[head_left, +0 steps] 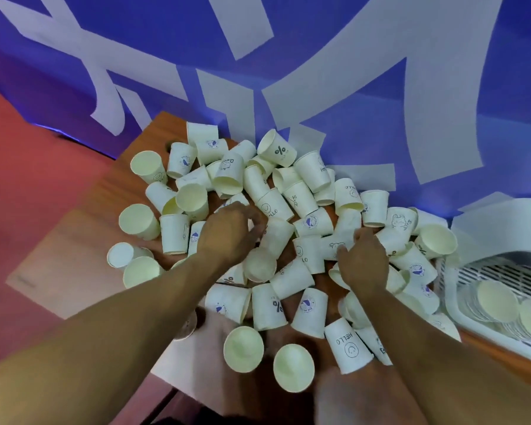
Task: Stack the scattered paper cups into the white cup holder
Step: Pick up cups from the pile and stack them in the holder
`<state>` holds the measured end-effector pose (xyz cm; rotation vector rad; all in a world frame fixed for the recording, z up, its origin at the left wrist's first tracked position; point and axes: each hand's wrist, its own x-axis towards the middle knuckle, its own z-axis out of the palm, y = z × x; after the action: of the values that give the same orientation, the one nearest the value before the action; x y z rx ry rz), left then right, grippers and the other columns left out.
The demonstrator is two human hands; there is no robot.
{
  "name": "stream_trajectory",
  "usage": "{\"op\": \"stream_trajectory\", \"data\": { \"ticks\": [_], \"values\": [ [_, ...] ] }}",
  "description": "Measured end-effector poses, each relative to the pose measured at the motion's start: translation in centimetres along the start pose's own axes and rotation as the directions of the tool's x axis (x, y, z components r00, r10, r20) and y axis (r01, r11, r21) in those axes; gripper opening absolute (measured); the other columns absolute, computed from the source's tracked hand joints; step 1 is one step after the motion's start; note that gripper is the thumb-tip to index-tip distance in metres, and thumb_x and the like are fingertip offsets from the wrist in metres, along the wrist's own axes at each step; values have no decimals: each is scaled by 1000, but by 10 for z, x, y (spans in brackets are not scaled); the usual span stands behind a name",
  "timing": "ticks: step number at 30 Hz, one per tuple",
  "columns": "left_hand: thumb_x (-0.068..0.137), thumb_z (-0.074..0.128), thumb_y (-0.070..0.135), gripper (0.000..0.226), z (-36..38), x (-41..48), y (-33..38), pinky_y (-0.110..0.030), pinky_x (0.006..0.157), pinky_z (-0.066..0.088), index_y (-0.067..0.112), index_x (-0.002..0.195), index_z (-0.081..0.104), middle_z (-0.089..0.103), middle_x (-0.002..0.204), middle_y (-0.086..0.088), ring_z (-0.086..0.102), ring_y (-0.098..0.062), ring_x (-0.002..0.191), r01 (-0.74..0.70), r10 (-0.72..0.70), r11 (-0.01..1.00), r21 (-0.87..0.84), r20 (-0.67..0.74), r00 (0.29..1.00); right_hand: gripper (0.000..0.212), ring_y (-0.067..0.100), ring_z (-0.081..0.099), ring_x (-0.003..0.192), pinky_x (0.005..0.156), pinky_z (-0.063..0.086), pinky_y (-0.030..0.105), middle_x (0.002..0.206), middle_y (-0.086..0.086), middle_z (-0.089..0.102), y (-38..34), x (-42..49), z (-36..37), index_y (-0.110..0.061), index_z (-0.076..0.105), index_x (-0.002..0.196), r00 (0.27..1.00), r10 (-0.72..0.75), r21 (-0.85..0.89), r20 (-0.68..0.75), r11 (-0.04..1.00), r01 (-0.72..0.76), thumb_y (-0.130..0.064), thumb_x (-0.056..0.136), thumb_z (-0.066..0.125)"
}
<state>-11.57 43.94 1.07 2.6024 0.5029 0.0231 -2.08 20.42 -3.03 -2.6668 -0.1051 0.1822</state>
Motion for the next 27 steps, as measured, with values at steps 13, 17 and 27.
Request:
{"op": "stream_trajectory", "data": {
  "ticks": [13, 17, 27],
  "values": [
    [88, 58, 44, 51, 31, 80, -23, -41, 82, 53, 35, 137, 44, 66, 108, -5, 65, -23, 93, 273, -265, 932, -240, 68, 962, 16, 28, 58, 61, 64, 41, 35, 66, 5, 62, -47, 16, 15, -13, 63, 90, 950, -261, -265, -174, 941, 210, -15, 75, 69],
    [87, 60, 49, 59, 36, 90, -24, -46, 91, 52, 33, 141, 42, 54, 132, -8, 61, -28, 107, 369, -362, 893, -258, 76, 929, 15, 27, 57, 62, 67, 41, 36, 66, 4, 62, -66, 18, 12, -13, 63, 88, 928, -310, -214, -205, 940, 267, -15, 75, 71],
    [94, 58, 33, 21, 24, 83, 0, -40, 86, 44, 25, 111, 66, 67, 113, 1, 57, -23, 103, 216, -237, 970, -111, -250, 939, 14, 26, 56, 62, 71, 44, 36, 66, 5, 62, -73, 11, -9, -12, 64, 90, 887, -359, -126, -291, 933, 337, -17, 78, 70]
  ]
}}
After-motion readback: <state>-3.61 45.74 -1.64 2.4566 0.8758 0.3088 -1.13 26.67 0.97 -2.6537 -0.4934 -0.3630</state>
